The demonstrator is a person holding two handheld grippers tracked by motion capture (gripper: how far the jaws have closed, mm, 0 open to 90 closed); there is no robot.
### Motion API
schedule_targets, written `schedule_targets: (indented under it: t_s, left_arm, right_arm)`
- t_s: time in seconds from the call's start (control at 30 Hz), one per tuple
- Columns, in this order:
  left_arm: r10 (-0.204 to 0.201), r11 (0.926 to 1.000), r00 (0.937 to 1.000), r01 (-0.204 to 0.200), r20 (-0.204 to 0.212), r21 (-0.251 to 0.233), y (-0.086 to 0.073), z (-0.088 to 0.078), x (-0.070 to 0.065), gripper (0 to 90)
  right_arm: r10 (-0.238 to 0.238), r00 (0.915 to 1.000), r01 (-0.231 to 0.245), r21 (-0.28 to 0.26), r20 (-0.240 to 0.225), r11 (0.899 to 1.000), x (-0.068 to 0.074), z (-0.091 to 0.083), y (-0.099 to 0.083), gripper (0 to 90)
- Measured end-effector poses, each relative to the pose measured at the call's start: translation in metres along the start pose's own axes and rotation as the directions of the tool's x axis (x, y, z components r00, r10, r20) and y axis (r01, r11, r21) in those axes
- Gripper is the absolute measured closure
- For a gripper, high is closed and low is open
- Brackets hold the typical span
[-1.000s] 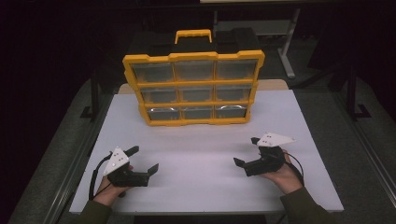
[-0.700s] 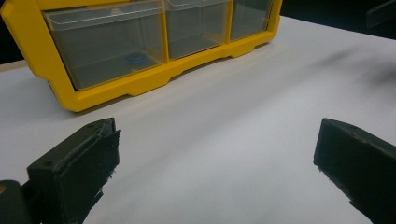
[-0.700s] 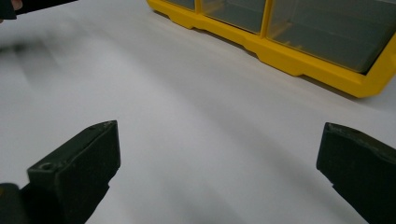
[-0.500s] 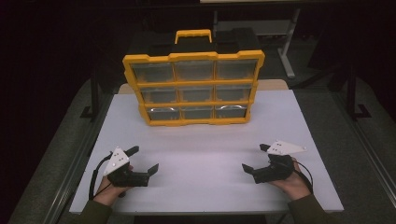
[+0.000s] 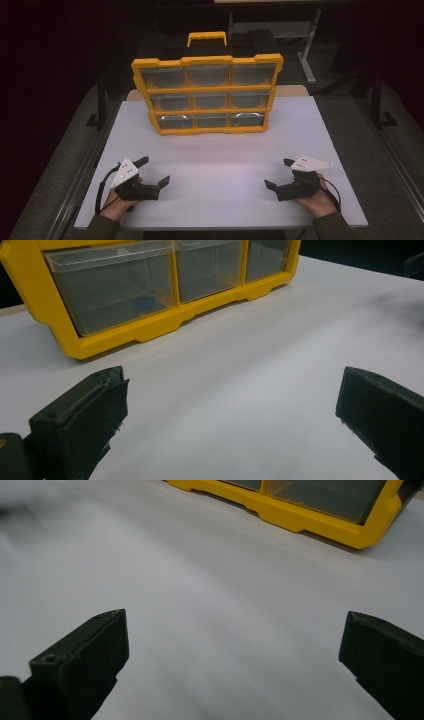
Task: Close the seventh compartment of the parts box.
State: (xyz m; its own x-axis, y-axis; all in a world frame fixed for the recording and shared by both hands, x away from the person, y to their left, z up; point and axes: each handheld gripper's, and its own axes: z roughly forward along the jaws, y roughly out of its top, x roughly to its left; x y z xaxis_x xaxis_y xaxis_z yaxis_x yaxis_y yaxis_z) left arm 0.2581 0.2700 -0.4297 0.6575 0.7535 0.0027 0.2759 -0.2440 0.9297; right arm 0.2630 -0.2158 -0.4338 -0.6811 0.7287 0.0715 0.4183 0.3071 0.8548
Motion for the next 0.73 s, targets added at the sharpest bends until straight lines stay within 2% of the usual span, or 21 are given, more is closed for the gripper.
schedule_targets:
  t_s: [0.07,0.13,0.2,0.33,0.43,0.5,0.73]
  left_arm:
    - [-0.014,0.9999,0.9999,0.014,0.001,0.000,-0.0004,0.0004,-0.0013,0.0]
    - [0.007,1.0000,1.0000,-0.007,0.002,0.001,-0.0002,0.0008,-0.0002,0.0]
    - [0.006,1.0000,1.0000,-0.006,0.003,0.002,-0.0006,0.0010,-0.0003,0.0]
    - [-0.010,0.9999,0.9999,0.010,0.004,0.008,-0.0013,0.0015,-0.0018,0.0]
    - [-0.007,0.9999,1.0000,0.007,0.005,0.010,-0.0013,0.0015,-0.0020,0.0]
    - [0.009,0.9999,0.9999,-0.009,0.005,0.012,-0.0012,0.0016,-0.0010,0.0]
    - [0.014,0.9998,0.9999,-0.015,0.006,0.016,-0.0018,0.0026,-0.0005,0.0]
  right_arm:
    - [-0.001,1.0000,0.001,0.000,0.001,1.000,-0.0006,-0.0001,-0.0010,0.0]
    - [-0.003,1.0000,0.003,0.006,0.001,1.000,-0.0009,-0.0001,-0.0018,0.0]
    - [-0.003,1.0000,0.003,0.007,-0.001,1.000,-0.0010,-0.0002,-0.0020,0.0]
    - [-0.005,1.0000,0.005,0.008,-0.001,1.000,-0.0006,0.0000,-0.0022,0.0]
    - [-0.010,1.0000,0.010,0.010,-0.001,1.000,-0.0005,0.0008,-0.0024,0.0]
    - [-0.011,0.9999,0.011,0.011,-0.002,1.000,-0.0004,0.0011,-0.0026,0.0]
    - [-0.022,0.9997,0.022,0.004,-0.008,1.000,-0.0001,0.0010,-0.0017,0.0]
